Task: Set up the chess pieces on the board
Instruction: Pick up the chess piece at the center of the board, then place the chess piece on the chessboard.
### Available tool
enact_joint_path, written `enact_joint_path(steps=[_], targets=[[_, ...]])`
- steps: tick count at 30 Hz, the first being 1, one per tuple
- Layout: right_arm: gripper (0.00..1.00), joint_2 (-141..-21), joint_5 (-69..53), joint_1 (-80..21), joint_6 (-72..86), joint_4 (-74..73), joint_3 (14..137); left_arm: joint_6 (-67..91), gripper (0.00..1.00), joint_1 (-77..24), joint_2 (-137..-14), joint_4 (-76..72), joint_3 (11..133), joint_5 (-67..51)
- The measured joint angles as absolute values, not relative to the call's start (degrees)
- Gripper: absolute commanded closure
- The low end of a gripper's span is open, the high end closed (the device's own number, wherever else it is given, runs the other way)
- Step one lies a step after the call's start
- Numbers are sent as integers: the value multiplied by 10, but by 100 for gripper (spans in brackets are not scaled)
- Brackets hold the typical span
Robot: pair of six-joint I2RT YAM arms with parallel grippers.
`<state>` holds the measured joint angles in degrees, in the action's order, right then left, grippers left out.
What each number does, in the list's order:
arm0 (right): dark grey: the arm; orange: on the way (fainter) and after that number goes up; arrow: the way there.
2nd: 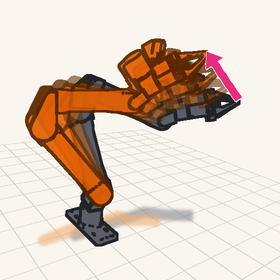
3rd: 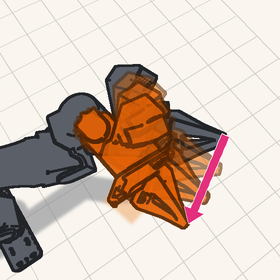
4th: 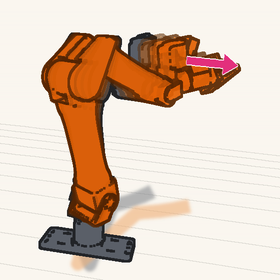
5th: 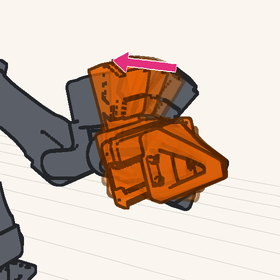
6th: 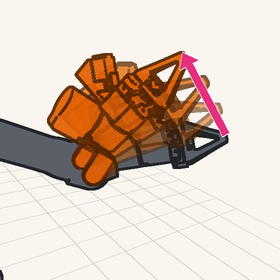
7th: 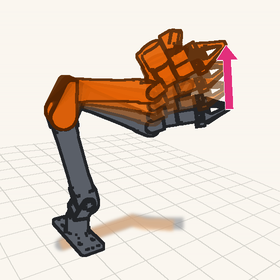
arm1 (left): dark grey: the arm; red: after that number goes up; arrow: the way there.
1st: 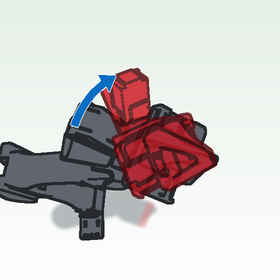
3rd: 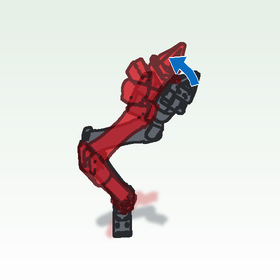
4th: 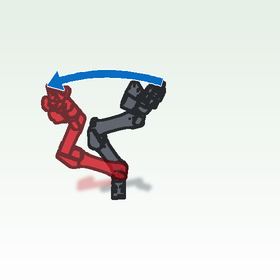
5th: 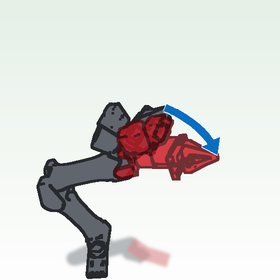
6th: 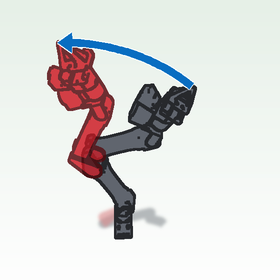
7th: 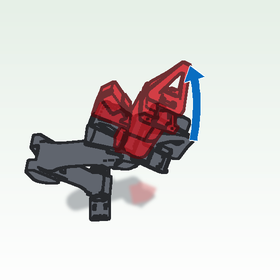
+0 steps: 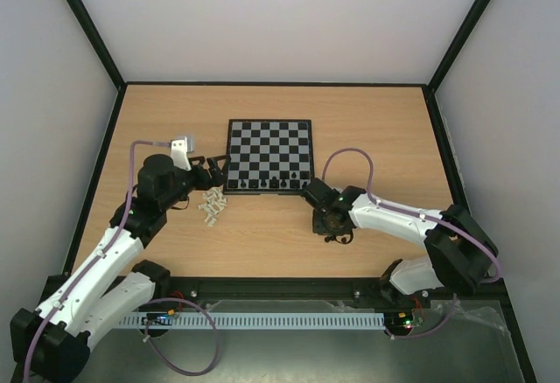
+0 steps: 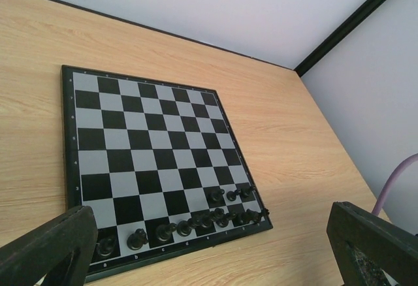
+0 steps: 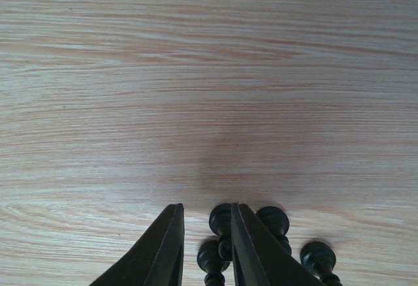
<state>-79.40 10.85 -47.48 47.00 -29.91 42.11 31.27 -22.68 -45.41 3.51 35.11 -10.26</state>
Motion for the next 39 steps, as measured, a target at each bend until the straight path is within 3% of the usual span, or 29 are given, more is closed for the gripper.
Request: enact_joint_path(steps=[9,16,27,39], targets=[[77,-790,113,-477,482,-312,407,310,1,-231,-458,36,346,-103],[92,-787,120,-477,487,-319,402,310,0,-232,-459,36,346,-103],[98,-788,124,-477,487,-323,409,308,1,-235,-465,36,346,-98],[99,-910,144,-477,424,-356,659,308,0,-235,-463,52,346,-55]])
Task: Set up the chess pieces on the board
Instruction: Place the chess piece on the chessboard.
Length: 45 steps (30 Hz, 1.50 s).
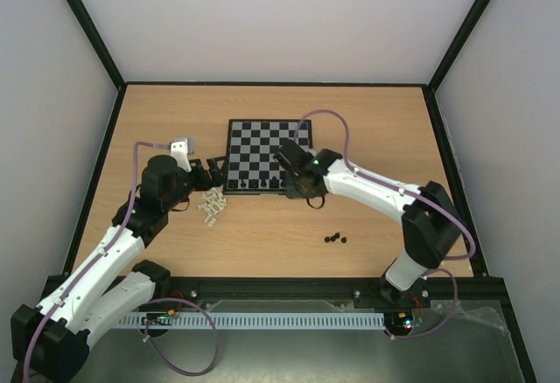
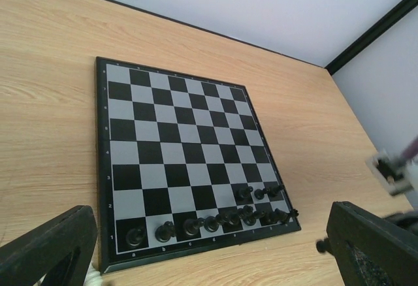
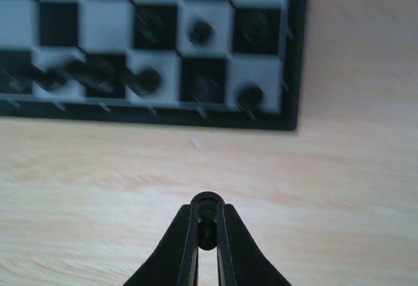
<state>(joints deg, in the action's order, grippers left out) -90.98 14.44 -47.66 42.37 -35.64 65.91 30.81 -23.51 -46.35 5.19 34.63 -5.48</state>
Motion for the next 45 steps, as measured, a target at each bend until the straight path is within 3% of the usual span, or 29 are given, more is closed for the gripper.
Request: enact_joint_path(steps=[8,18,45], targets=[[99,-1058,132,-462,353,-388,891,309,0,-235,-441,70,346,-40],[99,-1191,89,-433,294,-441,1047,309,0,-235,-422,88,346,-33],[96,-1273,76,-423,263,-467,1070,311,0,-235,-411,101,336,-20]])
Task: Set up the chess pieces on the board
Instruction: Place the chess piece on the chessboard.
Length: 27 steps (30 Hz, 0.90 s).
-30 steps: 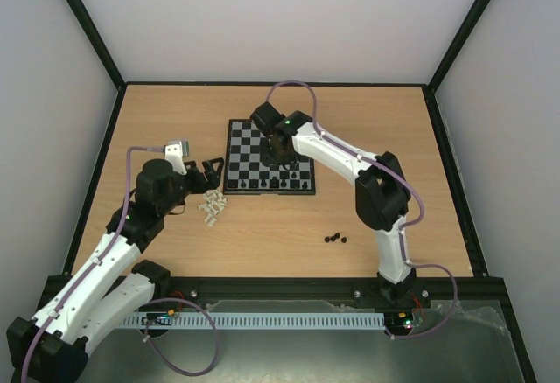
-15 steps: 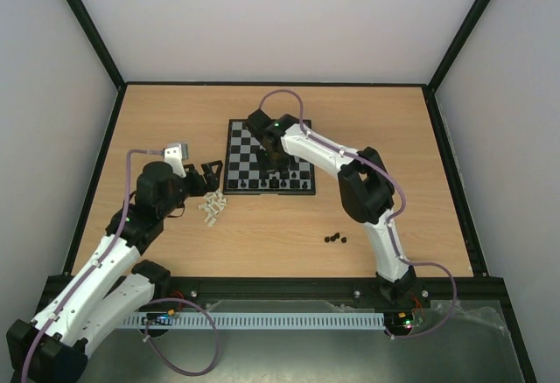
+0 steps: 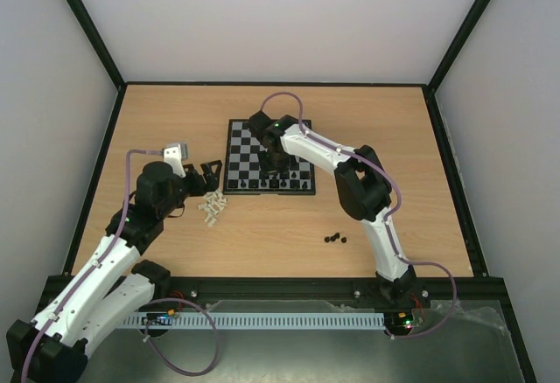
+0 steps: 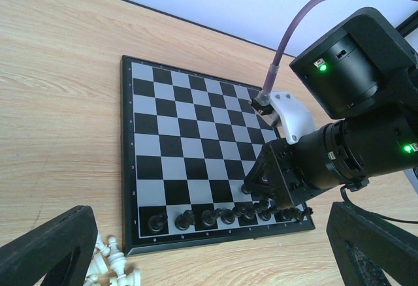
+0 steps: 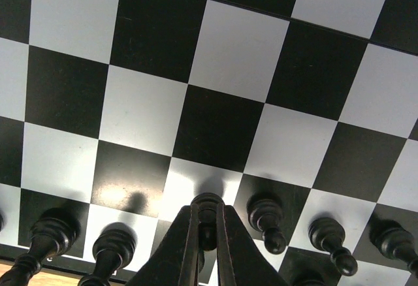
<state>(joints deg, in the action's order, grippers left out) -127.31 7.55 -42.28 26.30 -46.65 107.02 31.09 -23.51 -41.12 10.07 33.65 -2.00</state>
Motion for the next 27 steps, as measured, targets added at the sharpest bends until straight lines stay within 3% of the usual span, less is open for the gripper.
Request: enact_joint_path(steps=[23,27], targets=[[96,-1281,62,-420,257,-466,1070,312,0,-235,-406,103,336,-14],[91,-1280,60,-420,256,-466,1070,313,0,-235,-406,103,336,-12]])
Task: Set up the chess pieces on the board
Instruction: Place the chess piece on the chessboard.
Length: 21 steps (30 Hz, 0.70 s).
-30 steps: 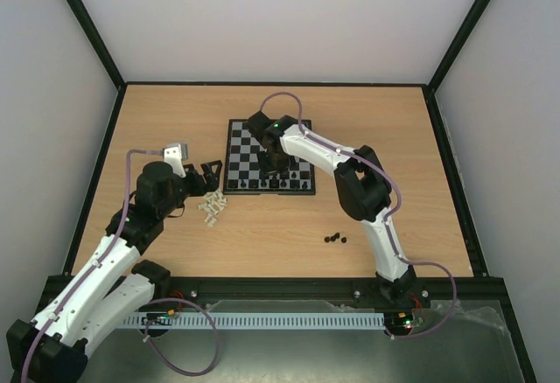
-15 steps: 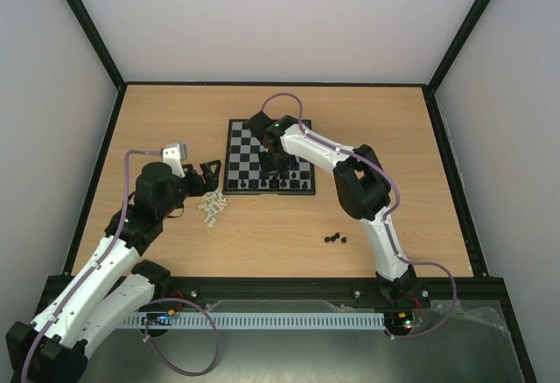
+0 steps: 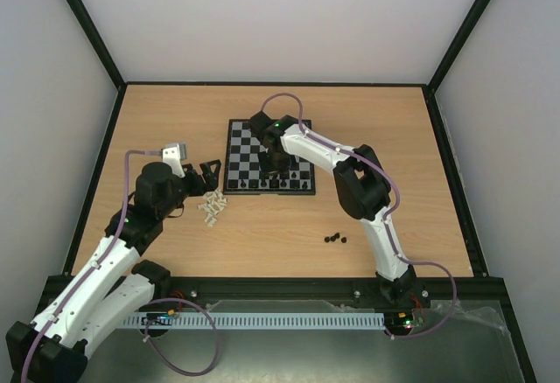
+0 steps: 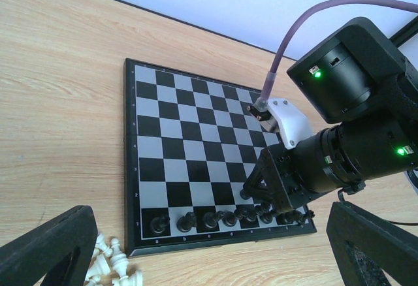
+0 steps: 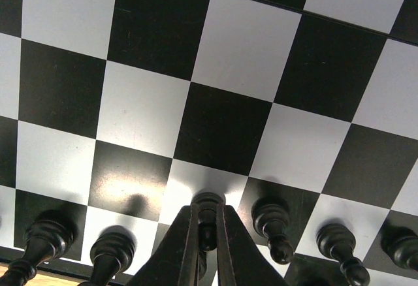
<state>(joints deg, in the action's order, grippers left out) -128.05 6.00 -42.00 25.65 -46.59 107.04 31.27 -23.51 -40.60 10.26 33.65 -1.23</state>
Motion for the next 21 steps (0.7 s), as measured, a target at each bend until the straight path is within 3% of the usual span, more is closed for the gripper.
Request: enact_joint_path(steps=[5,13,17,18,21], targets=[[77,-1280,60,-420,254,-466,1070,313,0,-235,-406,102,336,-11],[75,-1278,64,-420,251,-464,1070,313,0,-235,-407,103,336,-8],[69,-1263,75,-420,255,-459,1070,312,0,-235,-407,103,336,-3],[66,-1254,79,-420,257,-457,1069,312,0,-235,-407,103,336,-1],[29,-1197,104,-420,263,-451,1060,312,1,-235,-408,103,336,-1]])
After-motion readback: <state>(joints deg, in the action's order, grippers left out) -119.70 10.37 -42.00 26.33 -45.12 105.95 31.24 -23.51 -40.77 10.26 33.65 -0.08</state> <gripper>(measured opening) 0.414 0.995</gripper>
